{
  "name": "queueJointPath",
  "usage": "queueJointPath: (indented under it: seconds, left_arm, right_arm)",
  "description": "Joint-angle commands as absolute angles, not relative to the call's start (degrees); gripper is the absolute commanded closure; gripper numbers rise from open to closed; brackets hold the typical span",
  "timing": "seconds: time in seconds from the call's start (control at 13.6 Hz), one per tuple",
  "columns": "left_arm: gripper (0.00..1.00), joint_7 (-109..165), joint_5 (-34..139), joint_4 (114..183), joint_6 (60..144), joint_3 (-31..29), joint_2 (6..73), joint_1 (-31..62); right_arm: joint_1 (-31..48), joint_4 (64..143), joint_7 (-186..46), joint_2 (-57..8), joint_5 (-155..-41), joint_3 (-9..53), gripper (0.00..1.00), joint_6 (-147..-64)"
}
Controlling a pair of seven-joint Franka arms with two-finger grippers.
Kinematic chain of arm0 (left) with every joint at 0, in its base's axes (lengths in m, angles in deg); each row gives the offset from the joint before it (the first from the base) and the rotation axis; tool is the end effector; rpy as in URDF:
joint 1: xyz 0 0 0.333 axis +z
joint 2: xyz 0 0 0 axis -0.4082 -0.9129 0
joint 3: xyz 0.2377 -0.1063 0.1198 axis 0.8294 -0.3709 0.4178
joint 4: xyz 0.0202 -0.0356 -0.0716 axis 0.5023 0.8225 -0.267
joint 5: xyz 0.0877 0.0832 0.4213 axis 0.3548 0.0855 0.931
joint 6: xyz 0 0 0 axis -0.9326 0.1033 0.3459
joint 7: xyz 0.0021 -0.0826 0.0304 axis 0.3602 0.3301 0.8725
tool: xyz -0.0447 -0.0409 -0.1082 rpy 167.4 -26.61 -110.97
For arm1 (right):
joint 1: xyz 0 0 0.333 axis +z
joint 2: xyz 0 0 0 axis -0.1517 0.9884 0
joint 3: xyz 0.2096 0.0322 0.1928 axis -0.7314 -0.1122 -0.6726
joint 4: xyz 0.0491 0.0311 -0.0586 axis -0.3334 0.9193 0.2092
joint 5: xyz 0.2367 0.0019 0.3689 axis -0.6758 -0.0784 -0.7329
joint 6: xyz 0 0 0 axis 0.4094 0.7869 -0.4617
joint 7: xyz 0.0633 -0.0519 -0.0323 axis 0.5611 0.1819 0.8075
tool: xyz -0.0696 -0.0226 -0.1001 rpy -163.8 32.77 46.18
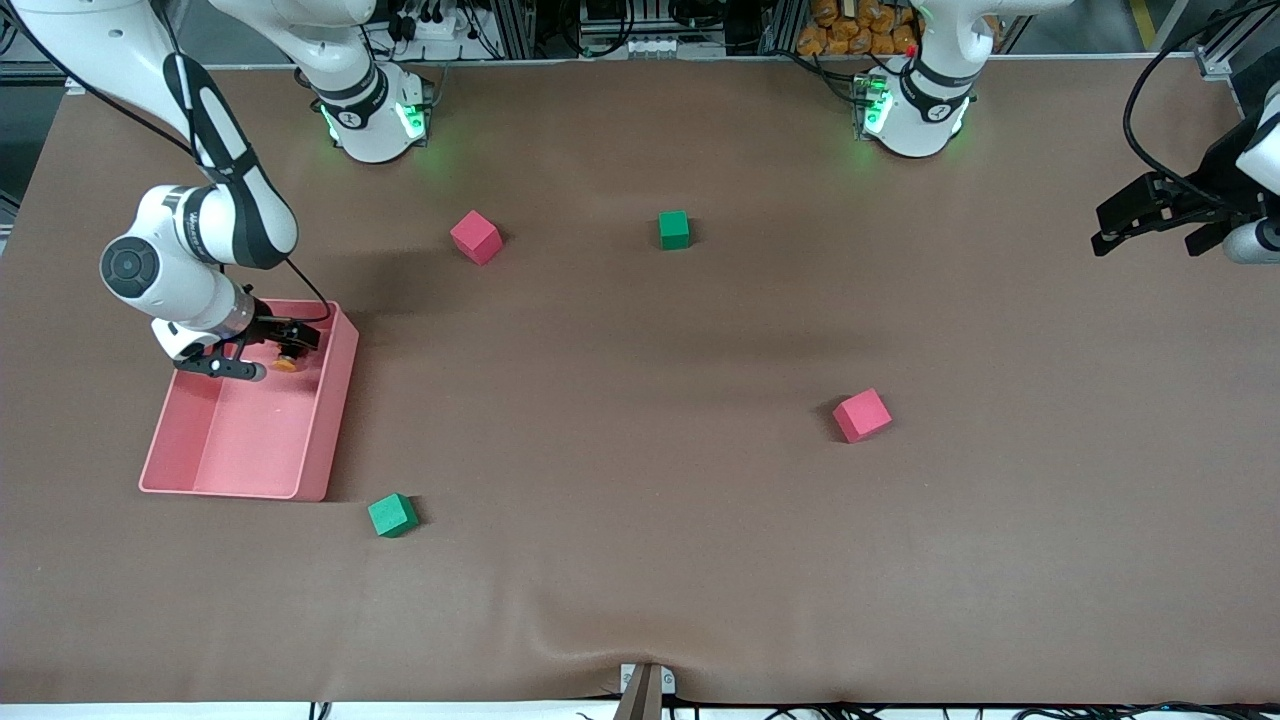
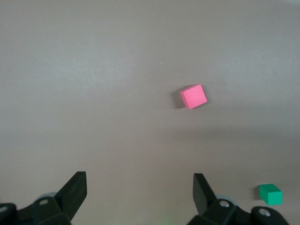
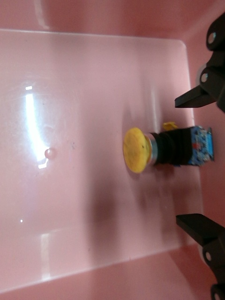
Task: Place and upright button with both arms
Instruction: 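Lower the right gripper and close it around the button body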
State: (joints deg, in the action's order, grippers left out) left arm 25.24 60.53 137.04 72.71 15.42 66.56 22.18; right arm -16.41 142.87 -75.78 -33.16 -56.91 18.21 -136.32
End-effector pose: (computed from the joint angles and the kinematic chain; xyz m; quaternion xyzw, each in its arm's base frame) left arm 0.5889 -0.0395 0.6076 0.9999 0.0005 0.0057 0.0093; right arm 0.4919 -0.0831 0.1139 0.9964 -0.0615 -0.0554 0.0164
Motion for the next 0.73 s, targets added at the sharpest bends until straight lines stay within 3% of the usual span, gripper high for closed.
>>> queueJointPath:
  seconds: [0.0, 0.66]
  left_arm:
    - [0.0, 25.8, 60.1, 135.8, 71.7, 15.2, 66.1, 22.5]
    - [0.0, 25.8, 60.1, 135.8, 71.7, 15.2, 66.1, 22.6]
  right_arm:
    - [-19.3, 143.5, -72.2, -31.4, -55.6, 17.6, 0.0, -138.8]
    - [-19.3, 144.8, -72.2, -28.2, -55.7, 17.5, 0.0, -142.6]
